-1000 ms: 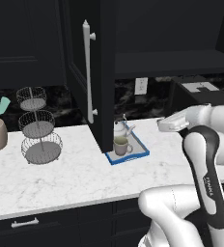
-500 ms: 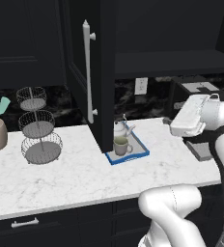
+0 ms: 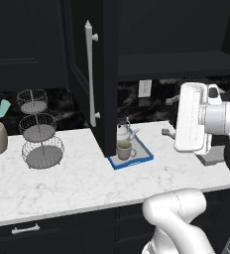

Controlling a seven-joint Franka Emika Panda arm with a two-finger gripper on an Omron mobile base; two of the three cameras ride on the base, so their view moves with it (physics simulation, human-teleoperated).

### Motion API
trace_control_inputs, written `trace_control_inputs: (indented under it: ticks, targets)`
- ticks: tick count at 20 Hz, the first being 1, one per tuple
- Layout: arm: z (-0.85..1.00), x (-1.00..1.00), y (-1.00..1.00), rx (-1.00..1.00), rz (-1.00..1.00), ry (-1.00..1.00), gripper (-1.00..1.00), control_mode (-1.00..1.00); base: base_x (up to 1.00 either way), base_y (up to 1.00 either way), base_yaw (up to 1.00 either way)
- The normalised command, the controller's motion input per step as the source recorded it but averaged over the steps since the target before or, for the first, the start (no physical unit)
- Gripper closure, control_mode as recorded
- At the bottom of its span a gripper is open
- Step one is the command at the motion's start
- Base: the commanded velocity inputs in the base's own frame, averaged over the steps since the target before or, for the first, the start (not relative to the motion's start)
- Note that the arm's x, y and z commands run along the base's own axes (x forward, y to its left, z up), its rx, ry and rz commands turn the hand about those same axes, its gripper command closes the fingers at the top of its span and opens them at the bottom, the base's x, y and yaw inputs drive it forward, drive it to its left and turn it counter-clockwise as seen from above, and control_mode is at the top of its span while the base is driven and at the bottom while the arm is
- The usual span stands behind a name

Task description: Pick the kettle from the counter and place it on the tray. Then pick the mug from the cabinet and place it on the tray. Then close the cabinet doors.

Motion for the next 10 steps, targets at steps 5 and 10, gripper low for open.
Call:
trace_control_inputs:
  ticks: [5,10]
  targets:
    - [0.11,-0.44,0.57,-0.39,0.06,-0.49,-1.0,-1.0,0.0,0.0,0.0]
    - [0.13,-0.49,0.58,-0.29,0.0,-0.5,-1.0,-1.0,0.0,0.0,0.0]
